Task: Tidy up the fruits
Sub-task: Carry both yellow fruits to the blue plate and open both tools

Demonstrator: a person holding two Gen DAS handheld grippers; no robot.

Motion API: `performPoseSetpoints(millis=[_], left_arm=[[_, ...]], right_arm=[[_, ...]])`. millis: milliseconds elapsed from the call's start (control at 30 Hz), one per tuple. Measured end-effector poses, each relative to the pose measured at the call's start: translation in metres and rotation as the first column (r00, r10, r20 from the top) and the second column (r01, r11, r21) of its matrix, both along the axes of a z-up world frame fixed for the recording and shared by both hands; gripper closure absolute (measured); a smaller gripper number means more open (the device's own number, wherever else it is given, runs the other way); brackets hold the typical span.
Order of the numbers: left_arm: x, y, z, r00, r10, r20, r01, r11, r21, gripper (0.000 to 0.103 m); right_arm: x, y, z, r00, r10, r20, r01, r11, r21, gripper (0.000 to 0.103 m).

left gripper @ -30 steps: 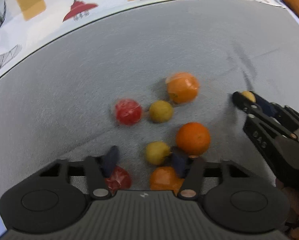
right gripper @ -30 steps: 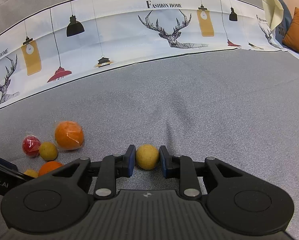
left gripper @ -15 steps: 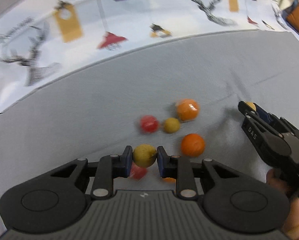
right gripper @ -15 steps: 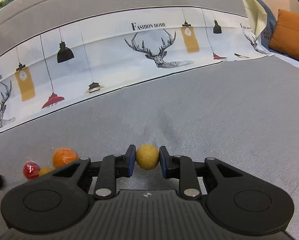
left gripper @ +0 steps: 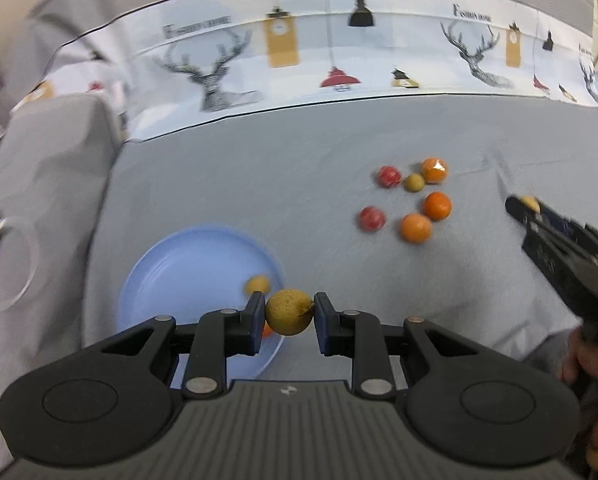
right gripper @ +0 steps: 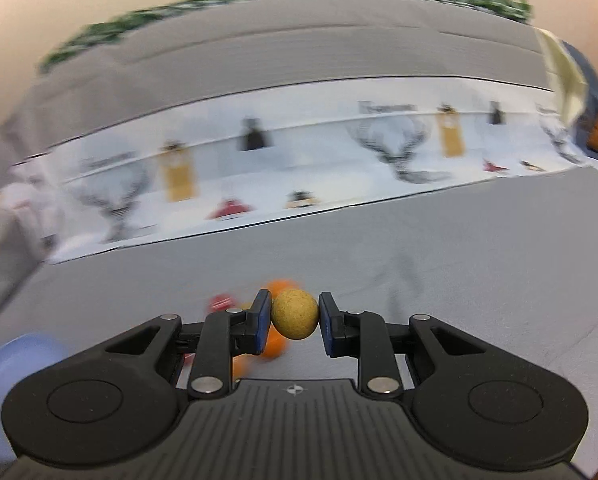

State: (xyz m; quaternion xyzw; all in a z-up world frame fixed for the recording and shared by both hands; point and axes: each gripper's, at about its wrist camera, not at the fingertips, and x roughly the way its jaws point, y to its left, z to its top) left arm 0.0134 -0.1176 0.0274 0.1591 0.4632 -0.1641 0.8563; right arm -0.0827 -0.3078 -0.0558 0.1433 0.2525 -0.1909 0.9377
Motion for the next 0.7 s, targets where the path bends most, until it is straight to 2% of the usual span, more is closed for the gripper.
performPoseSetpoints(millis=[133, 233, 500, 700], left_arm=[[-0.034, 0.043, 0.008, 0.999, 0.035, 0.003, -0.035, 0.999, -0.029, 0.074], [-0.057, 0.073, 0.009, 0.998, 0.061, -0.003, -0.061, 0.997, -0.053, 0.074], [-0.105, 0.135, -0.001, 0.993, 0.115, -0.016, -0.116, 0.988, -0.101, 0.074], [-0.111, 0.16, -0.004, 0.991, 0.132, -0.016, -0.133, 0.984, -0.121, 0.074]], right_arm=[[-0.032, 0.048, 0.024, 0.99, 0.142, -0.001, -0.141, 0.985, 0.095, 0.077], [-0.054, 0.085, 0.04, 0.974, 0.225, -0.006, -0.222, 0.967, 0.123, 0.077], [-0.083, 0.155, 0.073, 0.916, 0.399, -0.038, -0.395, 0.916, 0.073, 0.077], [-0.086, 0.191, 0.079, 0.886, 0.458, -0.075, -0.457, 0.889, 0.025, 0.077]])
